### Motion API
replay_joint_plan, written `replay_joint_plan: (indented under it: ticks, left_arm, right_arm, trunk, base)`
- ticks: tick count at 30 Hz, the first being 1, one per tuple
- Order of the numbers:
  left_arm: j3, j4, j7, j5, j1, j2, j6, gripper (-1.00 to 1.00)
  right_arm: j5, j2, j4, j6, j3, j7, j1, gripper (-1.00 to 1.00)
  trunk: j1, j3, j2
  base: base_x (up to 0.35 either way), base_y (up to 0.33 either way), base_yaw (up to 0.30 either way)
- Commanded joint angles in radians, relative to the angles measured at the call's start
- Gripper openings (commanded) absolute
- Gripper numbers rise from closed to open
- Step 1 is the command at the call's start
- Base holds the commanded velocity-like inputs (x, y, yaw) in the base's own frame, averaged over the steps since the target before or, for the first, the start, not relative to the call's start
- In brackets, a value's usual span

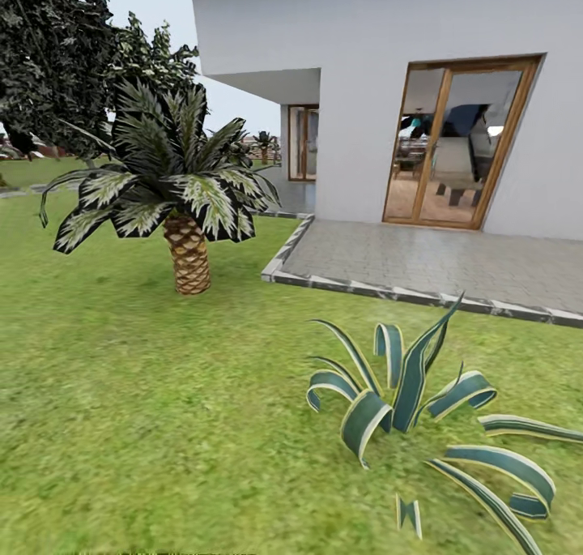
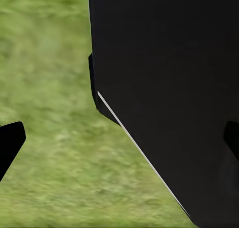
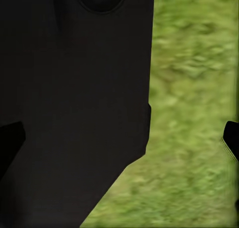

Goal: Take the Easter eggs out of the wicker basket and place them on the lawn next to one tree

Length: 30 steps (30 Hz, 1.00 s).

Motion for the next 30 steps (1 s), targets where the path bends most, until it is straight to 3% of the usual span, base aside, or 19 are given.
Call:
replay_joint_plan:
  ticks: [1,16,30]
  left_arm:
    - [0.000,-0.002,0.000,-0.001,0.001,0.000,0.000,1.00]
    - [0.001,-0.002,0.000,0.001,0.001,0.000,0.000,1.00]
    - [0.000,-0.002,0.000,-0.001,0.001,0.000,0.000,1.00]
  right_arm:
    - [-0.001,0.000,0.002,0.000,0.000,0.000,-0.001,1.00]
    - [-0.001,0.000,0.002,0.000,0.002,0.000,-0.001,1.00]
    - [0.004,0.000,0.002,0.000,0.004,-0.002,-0.001,1.00]
  trunk:
    - [0.000,-0.001,0.000]
    - [0.000,-0.001,0.000]
    - [0.000,-0.001,0.000]
  base:
    - [0.000,0.000,0.257]
    - [0.257,0.000,0.259]
    - [0.023,0.000,0.271]
